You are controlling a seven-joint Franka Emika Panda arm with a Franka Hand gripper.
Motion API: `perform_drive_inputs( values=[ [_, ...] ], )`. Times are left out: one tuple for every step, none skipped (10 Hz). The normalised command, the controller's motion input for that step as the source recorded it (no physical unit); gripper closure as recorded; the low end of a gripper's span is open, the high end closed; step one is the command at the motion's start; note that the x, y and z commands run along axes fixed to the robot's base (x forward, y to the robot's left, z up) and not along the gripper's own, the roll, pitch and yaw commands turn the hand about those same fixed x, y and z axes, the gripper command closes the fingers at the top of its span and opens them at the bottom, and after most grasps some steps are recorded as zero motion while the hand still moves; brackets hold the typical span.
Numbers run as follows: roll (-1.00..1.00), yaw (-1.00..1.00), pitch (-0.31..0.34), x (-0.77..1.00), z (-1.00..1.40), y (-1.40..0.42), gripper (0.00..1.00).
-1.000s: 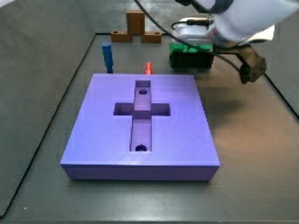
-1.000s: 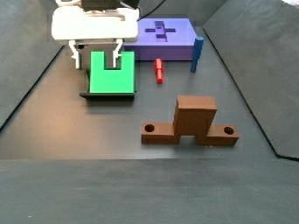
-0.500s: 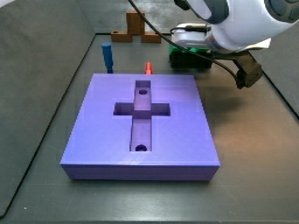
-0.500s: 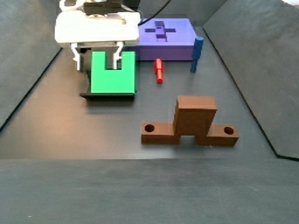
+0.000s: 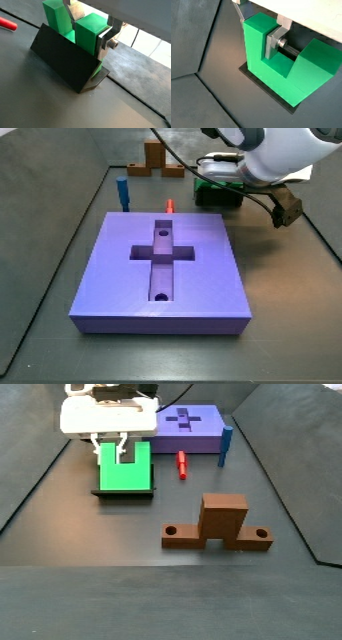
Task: Pick up the green object. Move up. Place the green object on the fixture. Regrasp the green object. Move to above the board. Insert the green object.
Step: Regrasp the green object.
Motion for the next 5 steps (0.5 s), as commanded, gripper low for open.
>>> perform_drive_inputs(
  values=[
    [0.0,0.0,0.0,0.0,0.0,0.0,1.0],
    [0.0,0.0,0.0,0.0,0.0,0.0,1.0],
    [0.0,0.0,0.0,0.0,0.0,0.0,1.0],
    [0.0,0.0,0.0,0.0,0.0,0.0,1.0],
    [0.0,0.0,0.0,0.0,0.0,0.0,1.0]
  ],
)
